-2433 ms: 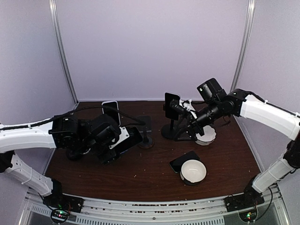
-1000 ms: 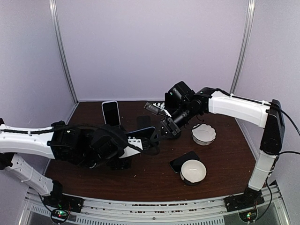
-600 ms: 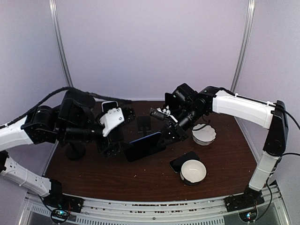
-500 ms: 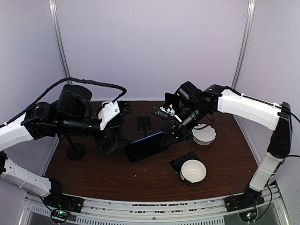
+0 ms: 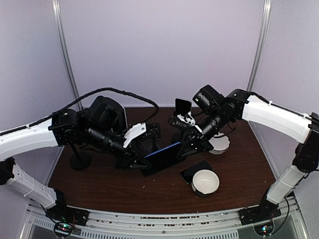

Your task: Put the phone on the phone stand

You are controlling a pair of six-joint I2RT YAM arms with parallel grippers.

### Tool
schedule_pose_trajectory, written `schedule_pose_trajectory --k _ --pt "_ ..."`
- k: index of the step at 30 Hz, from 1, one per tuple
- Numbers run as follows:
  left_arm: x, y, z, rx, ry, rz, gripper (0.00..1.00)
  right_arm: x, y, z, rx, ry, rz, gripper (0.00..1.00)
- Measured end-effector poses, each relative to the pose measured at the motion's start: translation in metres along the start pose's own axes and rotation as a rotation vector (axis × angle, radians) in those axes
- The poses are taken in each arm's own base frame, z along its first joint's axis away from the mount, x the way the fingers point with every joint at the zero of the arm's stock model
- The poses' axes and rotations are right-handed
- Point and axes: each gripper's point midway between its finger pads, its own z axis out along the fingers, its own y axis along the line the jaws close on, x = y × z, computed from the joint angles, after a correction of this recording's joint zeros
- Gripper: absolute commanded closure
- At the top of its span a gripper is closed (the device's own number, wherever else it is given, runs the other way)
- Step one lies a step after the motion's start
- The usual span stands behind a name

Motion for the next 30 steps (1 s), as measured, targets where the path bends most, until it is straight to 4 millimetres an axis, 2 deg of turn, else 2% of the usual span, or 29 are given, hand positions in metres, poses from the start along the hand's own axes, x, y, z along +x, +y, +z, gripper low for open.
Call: schedule_pose_trajectory --k 6,7,8,9,11,13,14,17,21,25,27,30 --pt "-0.002 0.002 -0.001 0.024 -0.009 -0.047 1.0 -0.001 0.005 -0.001 0.013 0.006 -0.031 1.0" --pt "-0.003 0.005 0.0 0.022 -0.008 -0.064 1.0 -0.001 0.005 -0.002 0.025 0.009 -0.034 0.97" --pt "-0.004 0.006 0.0 0.021 -0.009 -0.069 1.0 -0.001 0.004 -0.003 0.034 0.012 -0.033 0.88" --pt "-0.005 0.007 0.001 0.021 -0.009 -0.074 1.0 0.0 0.004 -0.004 0.039 0.014 -0.033 0.74" --pt "-0.005 0.009 0.002 0.022 -0.008 -0.079 1.0 0.0 0.004 -0.004 0.045 0.016 -0.023 0.4" --pt "-0.002 0.01 0.004 0.032 0.004 -0.083 1.0 -0.001 0.001 -0.005 0.059 0.013 -0.027 0.17" --pt "0.0 0.01 0.005 0.042 0.01 -0.082 1.0 -0.001 0.0 -0.006 0.064 0.015 -0.032 0.11" --pt "0.005 0.015 0.004 0.048 0.038 -0.058 1.0 0.003 0.005 -0.016 0.073 0.022 -0.05 0.09" --pt "0.005 0.035 -0.006 -0.017 0.053 0.049 1.0 0.017 0.014 -0.049 0.142 -0.001 -0.062 0.11" --pt "0.014 0.078 -0.018 -0.102 0.068 0.107 1.0 0.054 0.023 -0.077 0.248 -0.026 -0.019 0.11" --pt "0.021 0.1 -0.021 -0.142 0.099 0.129 1.0 0.073 0.028 -0.077 0.263 -0.03 0.008 0.07" --pt "0.024 0.121 -0.016 -0.157 0.152 0.172 1.0 0.105 0.035 -0.071 0.287 -0.049 0.026 0.07"
